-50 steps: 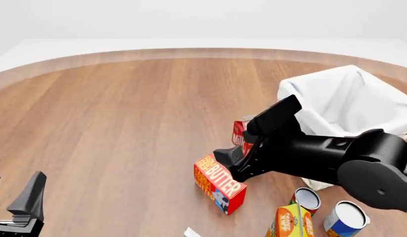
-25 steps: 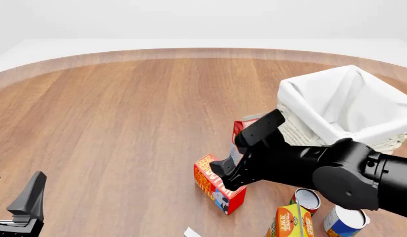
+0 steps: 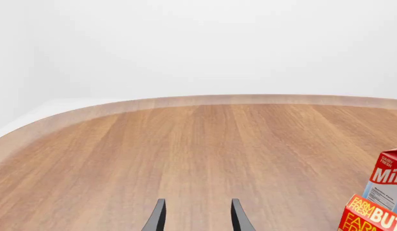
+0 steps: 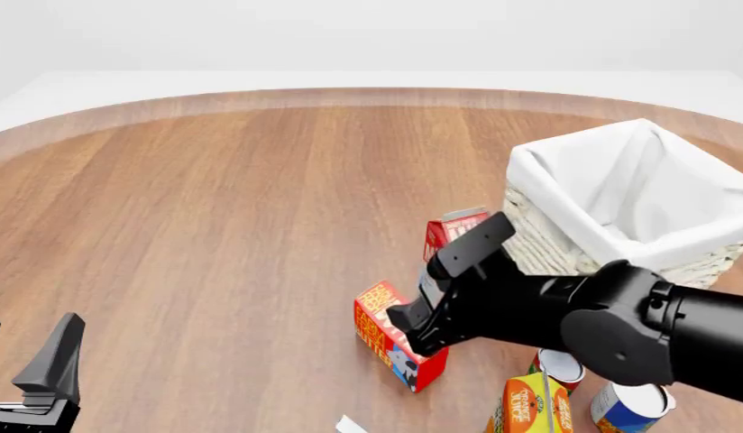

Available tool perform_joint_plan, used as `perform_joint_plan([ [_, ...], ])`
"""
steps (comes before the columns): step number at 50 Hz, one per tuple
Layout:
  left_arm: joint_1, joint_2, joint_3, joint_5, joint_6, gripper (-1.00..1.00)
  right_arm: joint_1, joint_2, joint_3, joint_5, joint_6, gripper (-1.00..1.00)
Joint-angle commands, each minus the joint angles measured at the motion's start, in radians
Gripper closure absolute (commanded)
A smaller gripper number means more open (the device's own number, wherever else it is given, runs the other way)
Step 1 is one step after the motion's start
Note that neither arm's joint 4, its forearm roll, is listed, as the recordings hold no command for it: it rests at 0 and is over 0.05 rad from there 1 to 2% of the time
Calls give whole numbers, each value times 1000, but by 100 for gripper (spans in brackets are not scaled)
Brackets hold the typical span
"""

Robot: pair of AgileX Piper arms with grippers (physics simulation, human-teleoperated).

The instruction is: Pick up the cream cheese box and the butter, and put them in the basket.

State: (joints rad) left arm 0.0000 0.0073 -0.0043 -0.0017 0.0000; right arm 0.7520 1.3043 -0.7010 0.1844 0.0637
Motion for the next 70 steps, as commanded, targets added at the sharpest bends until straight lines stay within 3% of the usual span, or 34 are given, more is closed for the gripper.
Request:
perform_joint_plan([
  [1,0,0,0,0,0,-100,-4,5,8,-2,-2,-100],
  [36,0,0,0,0,0,-100,-11,109,11,-55,-25,-100],
  [70,0,0,0,0,0,-100,-5,122,38,-73,-6,-100],
])
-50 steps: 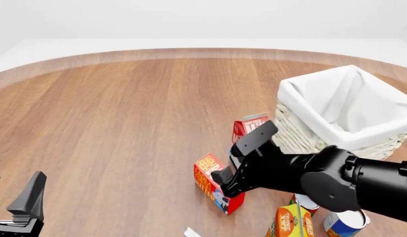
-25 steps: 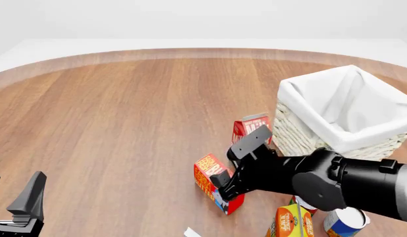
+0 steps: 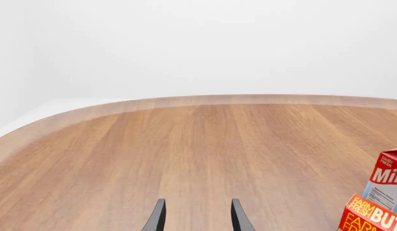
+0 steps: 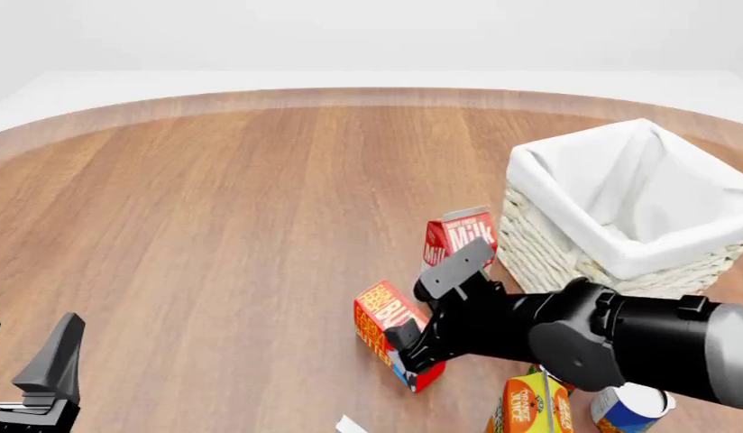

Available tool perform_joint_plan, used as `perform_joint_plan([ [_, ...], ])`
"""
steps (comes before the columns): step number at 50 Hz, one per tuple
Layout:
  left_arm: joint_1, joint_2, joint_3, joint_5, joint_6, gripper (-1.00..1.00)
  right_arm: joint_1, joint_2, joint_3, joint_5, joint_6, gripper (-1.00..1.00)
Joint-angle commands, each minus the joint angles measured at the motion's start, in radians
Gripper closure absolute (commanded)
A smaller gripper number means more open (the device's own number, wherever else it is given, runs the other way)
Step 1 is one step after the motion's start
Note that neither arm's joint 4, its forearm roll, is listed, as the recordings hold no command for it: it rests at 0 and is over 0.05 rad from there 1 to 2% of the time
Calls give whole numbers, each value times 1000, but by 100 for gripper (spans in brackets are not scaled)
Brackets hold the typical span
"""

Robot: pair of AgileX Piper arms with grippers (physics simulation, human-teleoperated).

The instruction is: Pick up the cream cheese box and the butter, and put them in the basket.

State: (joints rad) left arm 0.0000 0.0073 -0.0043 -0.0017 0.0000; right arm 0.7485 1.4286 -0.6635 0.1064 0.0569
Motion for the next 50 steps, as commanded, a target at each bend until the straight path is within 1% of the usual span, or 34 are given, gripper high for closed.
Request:
perform_joint_plan([
  [1,0,0,0,0,0,-100,0,-3,-2,10,2,-100],
  [2,0,0,0,0,0,-100,1,4,4,-3,3,-100],
  [3,0,0,0,0,0,-100,2,-5,-4,15,4,-100],
  [5,0,0,0,0,0,-100,3,10,6,-8,4,-100],
  [7,0,0,0,0,0,-100,4,10,0,0,5,-100],
  [9,0,0,0,0,0,-100,11,28,12,-25,10,-100],
  [13,0,0,0,0,0,-100,12,37,14,-33,9,-100],
  [17,0,0,0,0,0,-100,15,38,16,-33,16,-100],
  [25,0,0,0,0,0,-100,7,32,24,-33,8,-100],
  [28,0,0,0,0,0,-100,5,11,7,4,7,-100],
  [31,0,0,0,0,0,-100,3,25,26,-29,7,-100],
  [37,0,0,0,0,0,-100,4,19,26,-25,6,-100],
  [39,0,0,0,0,0,-100,3,10,13,-3,5,-100],
  [41,0,0,0,0,0,-100,2,17,22,-21,4,-100],
  [47,0,0,0,0,0,-100,7,28,26,-32,5,-100],
  [48,0,0,0,0,0,-100,5,16,16,-9,5,-100],
  [50,0,0,0,0,0,-100,6,35,26,-37,2,-100],
])
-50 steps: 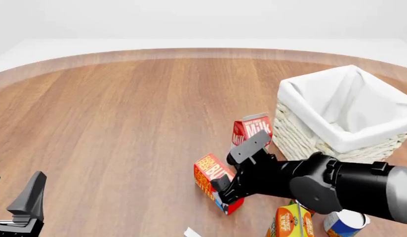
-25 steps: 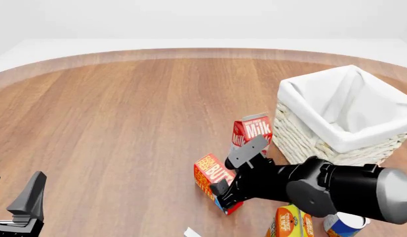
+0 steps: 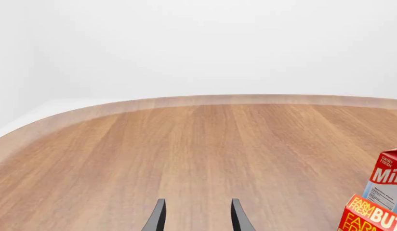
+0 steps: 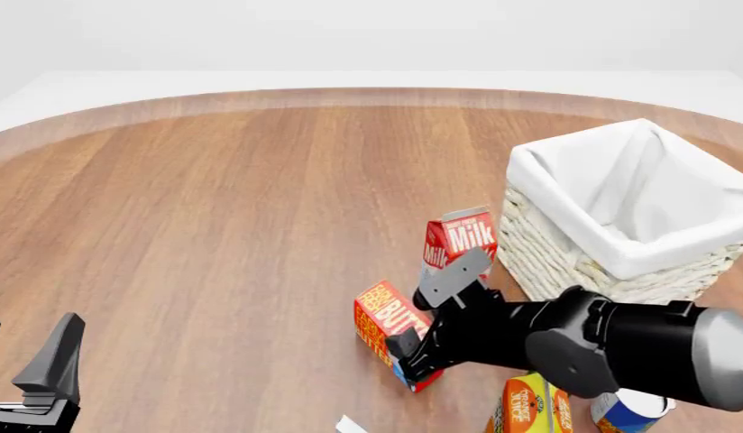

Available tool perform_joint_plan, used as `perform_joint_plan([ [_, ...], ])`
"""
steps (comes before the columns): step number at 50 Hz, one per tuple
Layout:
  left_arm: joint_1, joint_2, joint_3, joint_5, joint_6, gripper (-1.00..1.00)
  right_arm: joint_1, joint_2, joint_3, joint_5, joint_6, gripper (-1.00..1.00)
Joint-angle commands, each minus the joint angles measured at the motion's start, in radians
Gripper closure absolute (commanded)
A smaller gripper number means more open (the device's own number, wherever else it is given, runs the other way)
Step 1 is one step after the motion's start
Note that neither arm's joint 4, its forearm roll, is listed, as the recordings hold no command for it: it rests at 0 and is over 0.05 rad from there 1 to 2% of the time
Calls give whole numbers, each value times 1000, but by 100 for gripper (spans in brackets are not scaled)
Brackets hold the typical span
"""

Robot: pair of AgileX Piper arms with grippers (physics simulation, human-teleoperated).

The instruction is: Pick up the cream cheese box and the butter, and put them in the basket.

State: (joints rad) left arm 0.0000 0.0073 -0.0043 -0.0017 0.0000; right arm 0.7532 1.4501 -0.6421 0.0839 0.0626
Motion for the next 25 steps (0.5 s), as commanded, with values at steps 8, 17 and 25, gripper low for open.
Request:
perform_joint_plan([
  [8,0,0,0,0,0,-100,1,26,6,-24,0,-100],
  [17,0,0,0,0,0,-100,-16,8,1,2,-6,-100],
  [25,0,0,0,0,0,-100,-11,16,12,-11,1,-100],
])
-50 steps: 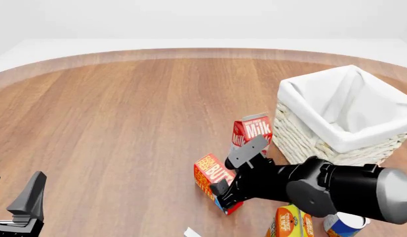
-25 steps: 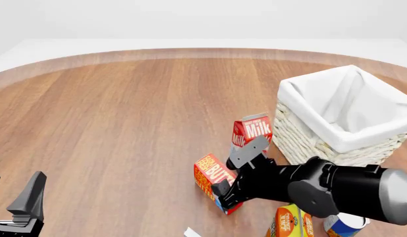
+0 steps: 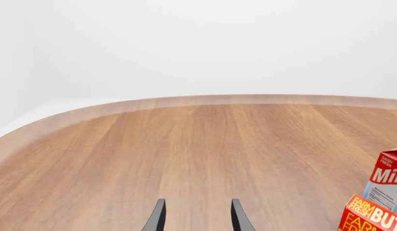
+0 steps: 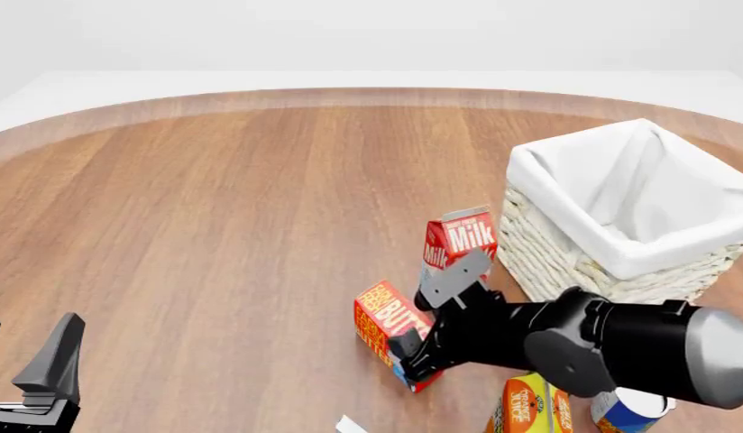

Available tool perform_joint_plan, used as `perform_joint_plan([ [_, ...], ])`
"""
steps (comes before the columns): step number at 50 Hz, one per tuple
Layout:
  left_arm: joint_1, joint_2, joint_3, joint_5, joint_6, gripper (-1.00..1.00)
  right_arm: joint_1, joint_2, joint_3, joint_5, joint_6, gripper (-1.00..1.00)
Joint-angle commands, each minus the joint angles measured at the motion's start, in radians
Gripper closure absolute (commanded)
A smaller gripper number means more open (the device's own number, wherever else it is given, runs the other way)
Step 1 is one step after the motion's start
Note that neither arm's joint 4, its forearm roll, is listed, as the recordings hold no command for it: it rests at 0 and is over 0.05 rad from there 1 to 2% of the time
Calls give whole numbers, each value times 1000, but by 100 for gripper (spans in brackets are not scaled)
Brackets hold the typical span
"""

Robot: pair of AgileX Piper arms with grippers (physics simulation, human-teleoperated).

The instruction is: Pick up the cream cheese box and the butter, and put them in the basket.

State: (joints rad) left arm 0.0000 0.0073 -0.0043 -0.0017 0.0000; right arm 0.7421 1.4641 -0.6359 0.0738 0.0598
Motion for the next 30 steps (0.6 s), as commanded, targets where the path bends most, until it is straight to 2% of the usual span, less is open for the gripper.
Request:
perform_joint_plan([
  [1,0,0,0,0,0,-100,2,-1,8,0,6,-100],
  [6,0,0,0,0,0,-100,4,32,29,-48,2,-100],
  [11,0,0,0,0,0,-100,5,25,16,-22,6,-100],
  [30,0,0,0,0,0,-100,9,52,15,-41,14,-100],
])
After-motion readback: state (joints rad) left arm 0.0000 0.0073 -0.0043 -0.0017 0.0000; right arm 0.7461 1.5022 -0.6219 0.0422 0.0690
